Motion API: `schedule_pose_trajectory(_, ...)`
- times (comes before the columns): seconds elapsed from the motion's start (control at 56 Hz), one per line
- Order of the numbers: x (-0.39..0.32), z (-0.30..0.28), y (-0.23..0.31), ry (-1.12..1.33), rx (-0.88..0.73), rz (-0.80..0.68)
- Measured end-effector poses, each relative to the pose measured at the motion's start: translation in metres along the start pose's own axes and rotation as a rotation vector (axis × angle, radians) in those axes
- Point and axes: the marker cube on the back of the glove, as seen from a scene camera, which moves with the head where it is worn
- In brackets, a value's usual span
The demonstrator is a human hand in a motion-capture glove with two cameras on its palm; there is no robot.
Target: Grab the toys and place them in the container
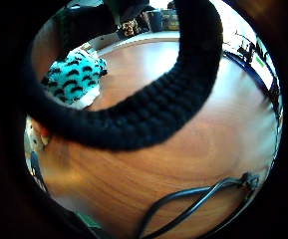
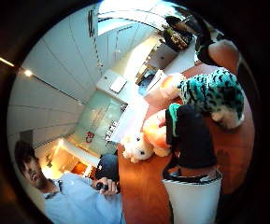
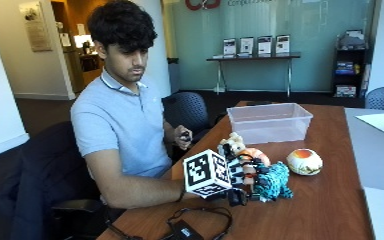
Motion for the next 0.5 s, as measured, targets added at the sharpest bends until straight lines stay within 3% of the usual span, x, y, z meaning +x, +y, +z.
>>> schedule_pose_trajectory(0.357, -0.010, -0.005, -0.016, 0.149, -0.129, 0.018)
schedule_pose_trajectory(0.5, -0.018, 0.009, -0.034, 0.278, -0.341, 0.079)
